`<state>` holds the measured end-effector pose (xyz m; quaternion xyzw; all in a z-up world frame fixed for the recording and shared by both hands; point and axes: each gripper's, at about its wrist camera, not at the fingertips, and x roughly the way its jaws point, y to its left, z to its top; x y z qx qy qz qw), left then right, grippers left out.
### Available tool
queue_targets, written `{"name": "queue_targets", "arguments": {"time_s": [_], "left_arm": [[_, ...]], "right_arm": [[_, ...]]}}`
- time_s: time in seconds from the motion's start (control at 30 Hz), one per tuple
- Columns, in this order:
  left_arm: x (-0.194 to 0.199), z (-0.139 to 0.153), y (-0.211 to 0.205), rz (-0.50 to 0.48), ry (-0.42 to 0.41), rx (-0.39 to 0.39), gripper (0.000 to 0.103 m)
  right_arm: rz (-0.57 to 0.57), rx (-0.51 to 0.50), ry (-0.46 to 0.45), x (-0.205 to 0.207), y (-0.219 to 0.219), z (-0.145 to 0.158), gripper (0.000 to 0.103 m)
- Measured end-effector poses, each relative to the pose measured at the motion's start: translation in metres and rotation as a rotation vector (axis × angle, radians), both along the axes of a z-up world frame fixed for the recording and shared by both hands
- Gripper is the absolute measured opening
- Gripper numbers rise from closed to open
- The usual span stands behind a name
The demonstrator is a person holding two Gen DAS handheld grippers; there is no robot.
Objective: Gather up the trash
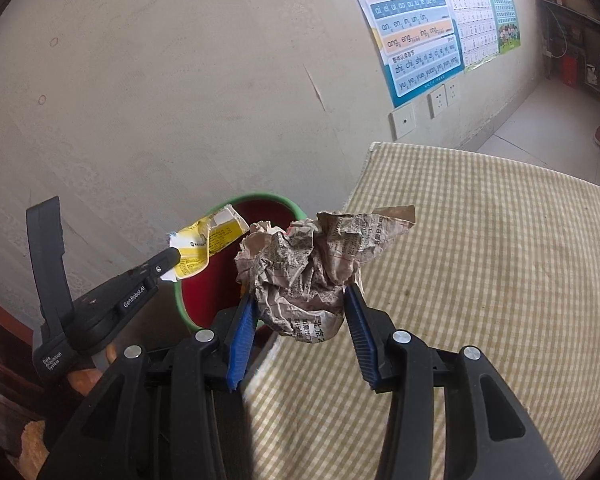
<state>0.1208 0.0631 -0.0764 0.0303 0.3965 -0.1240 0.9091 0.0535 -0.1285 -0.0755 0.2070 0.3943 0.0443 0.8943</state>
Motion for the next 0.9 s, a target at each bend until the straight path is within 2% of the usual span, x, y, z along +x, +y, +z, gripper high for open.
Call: {"name": "queue_targets", "arguments": {"time_s": [0.17,0.23,0.27,0.3,0.33,0.37,0.4,0.43,0.5,0.53,0.57,0.63,0.8,0.9], "left_arm": [[0.019,-0.005,0.019,0.071,0.018,0.005,0.003],[0.023,-0.006,0.025,0.095,0.020,0.002,0.004],[0.024,-0.007,0.027,0.102,0.021,0.004,0.006],[0.023,-0.007,0.028,0.110,0.018,0.008,0.019],[0.021,-0.006,0.028,0.117,0.011,0.008,0.042],[0.018,-0.004,0.029,0.122,-0.007,0.004,0.053],[0.014,-0.002,0.029,0.120,-0.029,0.009,0.054],[0.009,0.001,0.026,0.112,-0.053,0.022,0.054],[0.000,0.009,0.022,0.098,-0.107,0.038,0.067],[-0.007,0.015,0.018,0.093,-0.145,0.042,0.081],[-0.015,0.022,0.015,0.087,-0.192,0.041,0.090],[-0.030,0.038,0.005,0.071,-0.281,0.029,0.096],[-0.066,0.078,-0.024,0.033,-0.463,-0.026,0.098],[-0.081,0.094,-0.041,0.025,-0.490,-0.061,0.098]], "right_arm": [[0.071,0.038,-0.024,0.050,0.028,0.010,0.045],[0.107,0.050,-0.027,0.070,0.039,0.012,0.051],[0.110,0.045,-0.028,0.078,0.042,0.012,0.060],[0.105,0.035,-0.030,0.084,0.044,0.012,0.068],[0.099,0.032,-0.034,0.088,0.044,0.013,0.070],[0.089,0.031,-0.040,0.089,0.042,0.014,0.072],[0.078,0.032,-0.052,0.087,0.039,0.017,0.074],[0.070,0.030,-0.068,0.081,0.038,0.019,0.075],[0.045,0.001,-0.111,0.064,0.030,0.028,0.080],[0.029,-0.023,-0.140,0.052,0.025,0.035,0.082],[0.014,-0.050,-0.173,0.041,0.022,0.041,0.086],[-0.023,-0.121,-0.248,0.013,0.012,0.056,0.096],[-0.168,-0.274,-0.435,-0.058,-0.012,0.086,0.097],[-0.303,-0.395,-0.460,-0.088,-0.024,0.093,0.097]]}}
